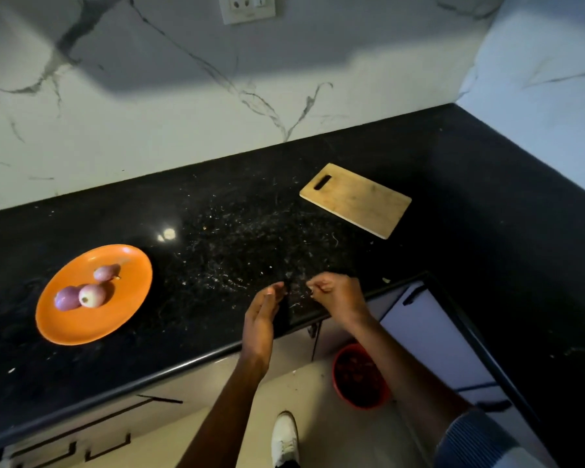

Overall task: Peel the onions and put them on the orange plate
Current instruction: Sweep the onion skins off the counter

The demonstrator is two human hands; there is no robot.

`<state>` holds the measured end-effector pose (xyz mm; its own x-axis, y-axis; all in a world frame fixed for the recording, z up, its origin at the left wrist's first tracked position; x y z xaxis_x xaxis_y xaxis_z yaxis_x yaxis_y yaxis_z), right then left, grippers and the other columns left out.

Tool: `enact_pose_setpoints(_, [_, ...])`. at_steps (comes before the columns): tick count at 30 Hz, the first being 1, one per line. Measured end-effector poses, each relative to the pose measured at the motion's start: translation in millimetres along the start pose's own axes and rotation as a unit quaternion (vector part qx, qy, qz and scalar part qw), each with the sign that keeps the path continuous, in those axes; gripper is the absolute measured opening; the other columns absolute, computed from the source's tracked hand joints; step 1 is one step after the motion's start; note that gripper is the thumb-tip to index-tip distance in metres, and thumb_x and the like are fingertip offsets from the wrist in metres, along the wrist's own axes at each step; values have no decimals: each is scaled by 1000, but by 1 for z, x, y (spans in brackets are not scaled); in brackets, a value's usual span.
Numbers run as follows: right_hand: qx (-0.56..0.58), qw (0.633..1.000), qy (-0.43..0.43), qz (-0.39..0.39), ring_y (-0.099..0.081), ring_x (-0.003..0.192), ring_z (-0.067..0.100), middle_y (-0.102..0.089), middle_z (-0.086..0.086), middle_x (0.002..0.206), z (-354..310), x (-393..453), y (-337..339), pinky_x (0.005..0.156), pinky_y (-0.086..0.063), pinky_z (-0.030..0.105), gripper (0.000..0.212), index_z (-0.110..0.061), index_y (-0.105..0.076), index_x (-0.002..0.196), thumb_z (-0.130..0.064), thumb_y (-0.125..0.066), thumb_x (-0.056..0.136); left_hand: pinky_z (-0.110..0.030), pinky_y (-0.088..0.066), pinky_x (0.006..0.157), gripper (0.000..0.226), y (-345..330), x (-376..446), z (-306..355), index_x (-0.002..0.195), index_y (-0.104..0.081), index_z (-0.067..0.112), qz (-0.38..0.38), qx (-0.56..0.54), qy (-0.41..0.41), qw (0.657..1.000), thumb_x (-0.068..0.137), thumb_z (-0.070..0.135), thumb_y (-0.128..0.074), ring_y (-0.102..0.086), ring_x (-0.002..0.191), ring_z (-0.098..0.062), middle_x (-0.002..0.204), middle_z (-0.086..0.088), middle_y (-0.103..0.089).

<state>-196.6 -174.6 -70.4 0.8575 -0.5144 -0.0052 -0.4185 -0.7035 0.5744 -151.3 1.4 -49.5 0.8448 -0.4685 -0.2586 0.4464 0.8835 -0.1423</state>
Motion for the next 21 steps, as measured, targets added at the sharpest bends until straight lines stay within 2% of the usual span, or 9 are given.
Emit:
enact_pose_setpoints(2, [96, 991, -78, 49, -68, 81, -1, -76, -2, 88, 18, -14, 24, 77, -50, 10, 14, -13, -78, 95, -2, -76, 86, -25, -45, 105, 31, -21, -2, -8, 123, -65, 17, -18, -6, 9, 1000, 107, 23, -39, -62, 121, -11, 127, -1, -69])
enact_pose_setpoints(5, [210, 957, -168, 110, -71, 88, 6, -76, -9, 88, 48, -41, 52, 81, -53, 17, 17, -26, -75, 90, -9, -75, 88, -19, -47, 100, 32, -57, -8, -23, 122, -65, 11, -54, 4, 24, 998, 107, 20, -39, -63, 119, -15, 125, -5, -69])
enact_pose_setpoints(8, [264, 926, -220, 159, -70, 86, -1, -77, -10, 88, 83, -75, 68, 75, -52, 12, 14, -25, -77, 91, -12, -73, 90, -17, -49, 97, 32, -90, -14, -51, 124, -65, 6, -98, 22, 57, 993, 106, 19, -42, -64, 118, -15, 125, -8, -69])
enact_pose_setpoints(10, [251, 924, -246, 153, -68, 83, -7, -76, -9, 89, 113, -96, 66, 74, -50, 9, 9, -20, -76, 96, -14, -71, 92, -29, -48, 106, 24, -108, -13, -81, 114, -69, 14, -124, 52, 76, 988, 104, 16, -47, -65, 117, -17, 121, -7, -70])
enact_pose_setpoints(11, [245, 919, -267, 158, -69, 86, -5, -76, -8, 90, 135, -105, 62, 80, -52, 13, 8, -19, -77, 96, -14, -72, 91, -34, -46, 108, 22, -116, -10, -100, 108, -70, 21, -132, 80, 80, 985, 104, 15, -49, -65, 116, -18, 117, -4, -71])
enact_pose_setpoints(14, [245, 892, -336, 177, -72, 92, 18, -77, -6, 88, 202, -121, 37, 91, -56, 41, 10, -27, -79, 86, -16, -78, 85, -40, -47, 104, 12, -123, 4, -156, 97, -70, 31, -156, 176, 70, 969, 95, 29, -59, -65, 103, -17, 105, 2, -72])
enact_pose_setpoints(16, [207, 897, -344, 184, -72, 89, 22, -77, -6, 86, 253, -125, 13, 91, -56, 50, 4, -33, -78, 80, -30, -80, 79, -40, -48, 99, 32, -126, 21, -204, 102, -72, 24, -172, 238, 83, 952, 83, 45, -57, -65, 104, -24, 108, -5, -72])
enact_pose_setpoints(18, [163, 899, -359, 191, -72, 90, 19, -77, -7, 86, 298, -124, -11, 89, -56, 48, 10, -43, -76, 78, -45, -76, 68, -35, -48, 97, 48, -124, 39, -244, 114, -72, 13, -186, 304, 94, 929, 82, 44, -53, -65, 109, -27, 115, -9, -71])
enact_pose_setpoints(21, [94, 905, -366, 196, -72, 92, 15, -78, -6, 88, 354, -115, -47, 89, -54, 38, 15, -40, -73, 72, -28, -76, 79, -22, -44, 88, 33, -119, 67, -312, 122, -69, 13, -211, 364, 114, 900, 98, 29, -55, -63, 112, -23, 120, -6, -70])
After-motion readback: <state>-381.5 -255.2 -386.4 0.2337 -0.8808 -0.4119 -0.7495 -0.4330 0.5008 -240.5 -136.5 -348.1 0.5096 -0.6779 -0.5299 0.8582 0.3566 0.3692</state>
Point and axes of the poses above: each hand's wrist, its own x-axis towards the middle knuckle, its own y-axis out of the back of the hand, z = x × y, the point moved 2 cm from there along x, towards the middle knuckle
